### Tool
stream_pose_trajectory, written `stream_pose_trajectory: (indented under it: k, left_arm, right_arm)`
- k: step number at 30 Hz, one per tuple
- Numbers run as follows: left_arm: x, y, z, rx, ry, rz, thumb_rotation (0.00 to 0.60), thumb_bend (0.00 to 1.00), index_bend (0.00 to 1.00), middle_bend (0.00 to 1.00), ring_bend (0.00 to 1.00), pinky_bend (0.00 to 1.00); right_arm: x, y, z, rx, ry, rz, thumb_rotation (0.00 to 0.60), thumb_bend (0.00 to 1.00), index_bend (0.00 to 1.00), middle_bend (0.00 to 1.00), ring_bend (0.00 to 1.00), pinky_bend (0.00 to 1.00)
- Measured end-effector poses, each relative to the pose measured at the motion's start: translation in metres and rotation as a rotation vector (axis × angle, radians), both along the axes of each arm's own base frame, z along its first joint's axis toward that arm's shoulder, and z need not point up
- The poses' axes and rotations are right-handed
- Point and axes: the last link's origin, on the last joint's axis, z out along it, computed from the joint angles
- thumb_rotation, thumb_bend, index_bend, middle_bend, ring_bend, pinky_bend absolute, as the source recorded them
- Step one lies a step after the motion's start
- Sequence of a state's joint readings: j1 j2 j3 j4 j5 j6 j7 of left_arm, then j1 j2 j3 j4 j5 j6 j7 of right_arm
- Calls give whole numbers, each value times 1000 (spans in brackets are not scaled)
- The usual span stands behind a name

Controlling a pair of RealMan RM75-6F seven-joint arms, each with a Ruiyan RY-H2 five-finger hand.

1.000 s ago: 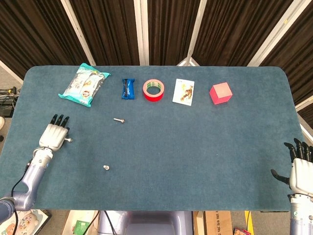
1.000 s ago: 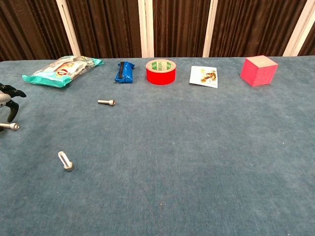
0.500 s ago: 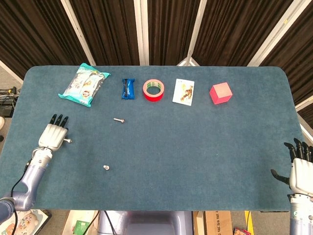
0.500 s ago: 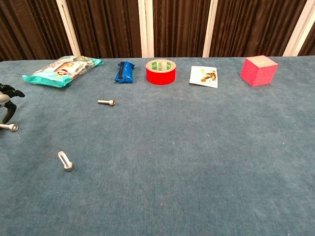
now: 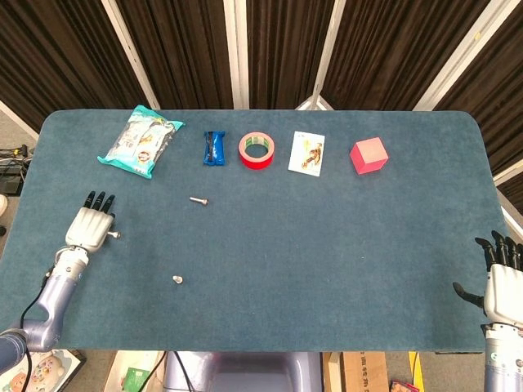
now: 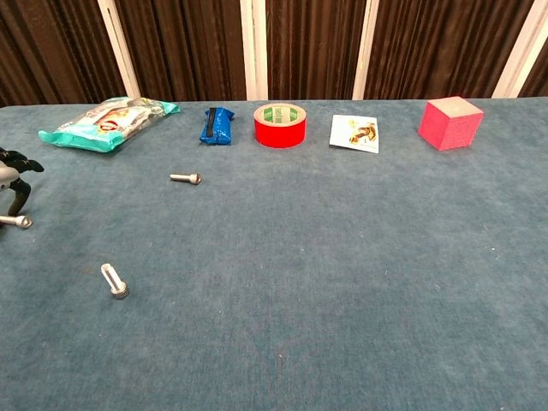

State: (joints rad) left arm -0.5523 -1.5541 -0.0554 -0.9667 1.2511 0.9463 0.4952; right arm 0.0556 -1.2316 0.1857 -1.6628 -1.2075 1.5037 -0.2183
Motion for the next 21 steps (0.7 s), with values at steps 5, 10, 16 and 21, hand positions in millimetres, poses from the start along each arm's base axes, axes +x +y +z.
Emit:
stream_pose_trajectory:
  k: [5, 10, 16, 21]
  left_arm:
    - [1, -1, -1, -5, 4, -6, 600, 487, 563, 48, 0, 0]
    - [2, -1, -1, -4, 6, -10, 600, 494, 568, 48, 0, 0]
    - [6, -2, 0, 0, 3, -29, 600, 496, 571, 48, 0, 0]
    - [18, -2, 3, 9, 12, -89, 600, 506, 574, 48, 0, 0]
  right_arm:
    - [0, 0, 0, -3, -1, 0, 600, 121, 215, 95, 50, 0]
    - [0, 0, 0, -6, -3, 1, 600, 122, 215, 95, 51, 0]
    - [1, 0, 0, -7, -6, 4, 600, 122, 215, 95, 51, 0]
    - [1, 0, 0, -8, -9, 3, 600, 122, 215, 95, 51, 0]
